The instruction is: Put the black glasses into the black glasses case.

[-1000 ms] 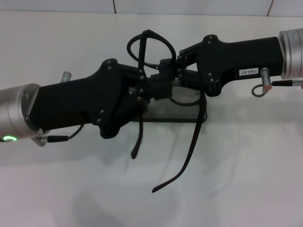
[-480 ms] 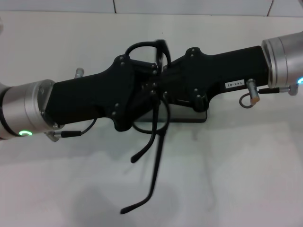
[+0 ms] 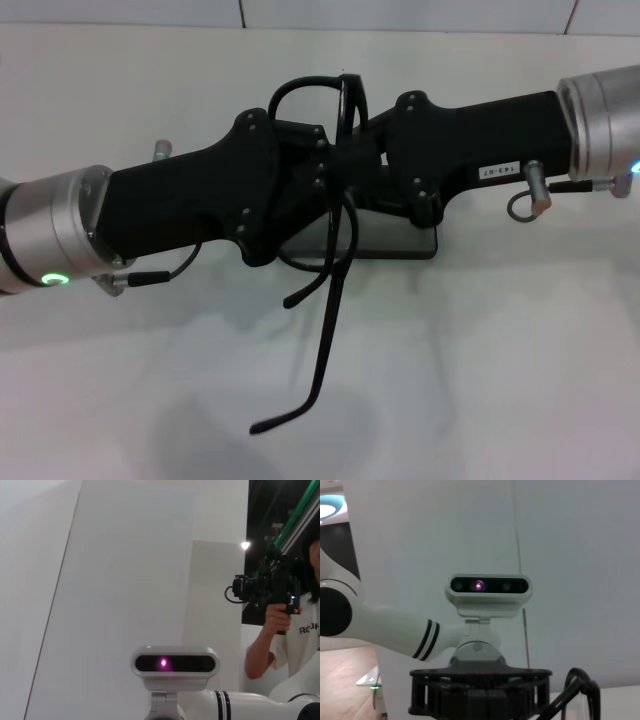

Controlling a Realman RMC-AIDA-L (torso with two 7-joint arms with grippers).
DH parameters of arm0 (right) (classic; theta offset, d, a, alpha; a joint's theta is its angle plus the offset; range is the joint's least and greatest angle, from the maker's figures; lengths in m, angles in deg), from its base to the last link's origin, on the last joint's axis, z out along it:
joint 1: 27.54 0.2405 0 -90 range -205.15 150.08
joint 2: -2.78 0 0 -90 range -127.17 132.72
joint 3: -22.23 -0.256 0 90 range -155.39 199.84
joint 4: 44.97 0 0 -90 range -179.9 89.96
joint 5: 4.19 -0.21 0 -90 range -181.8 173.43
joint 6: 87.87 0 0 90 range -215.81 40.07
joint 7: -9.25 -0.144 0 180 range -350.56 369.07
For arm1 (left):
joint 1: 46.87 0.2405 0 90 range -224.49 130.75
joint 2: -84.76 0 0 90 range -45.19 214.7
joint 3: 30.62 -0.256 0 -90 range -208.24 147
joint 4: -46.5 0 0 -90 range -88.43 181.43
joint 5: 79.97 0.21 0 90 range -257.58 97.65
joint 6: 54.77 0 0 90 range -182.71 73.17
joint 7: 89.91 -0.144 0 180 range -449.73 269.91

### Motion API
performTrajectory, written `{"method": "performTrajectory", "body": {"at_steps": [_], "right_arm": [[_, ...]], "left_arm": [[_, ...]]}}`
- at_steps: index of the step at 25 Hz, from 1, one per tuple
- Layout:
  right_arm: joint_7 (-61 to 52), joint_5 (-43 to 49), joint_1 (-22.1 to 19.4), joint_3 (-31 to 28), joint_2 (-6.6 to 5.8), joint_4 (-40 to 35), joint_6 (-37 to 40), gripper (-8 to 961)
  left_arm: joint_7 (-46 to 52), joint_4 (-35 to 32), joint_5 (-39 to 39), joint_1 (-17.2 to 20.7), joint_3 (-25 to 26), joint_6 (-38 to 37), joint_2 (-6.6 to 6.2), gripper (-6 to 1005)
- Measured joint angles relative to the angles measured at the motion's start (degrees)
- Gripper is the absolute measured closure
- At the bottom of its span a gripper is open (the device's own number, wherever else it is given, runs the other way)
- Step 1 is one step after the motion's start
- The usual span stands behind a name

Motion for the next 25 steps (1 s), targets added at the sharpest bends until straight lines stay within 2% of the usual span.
{"method": "performTrajectory", "body": {"at_steps": [16, 25], "right_arm": [[0.3, -1.4, -0.8, -2.2, -0.29, -0.2, 1.8, 847], [1.2, -1.1, -0.9, -3.7, -0.39, 0.0, 1.2, 848]], "left_arm": [[-2.2, 0.8, -0.4, 0.4, 0.1, 3.8, 0.00, 963], [-2.3, 0.7, -1.2, 0.4, 0.2, 2.9, -0.02, 963]]}}
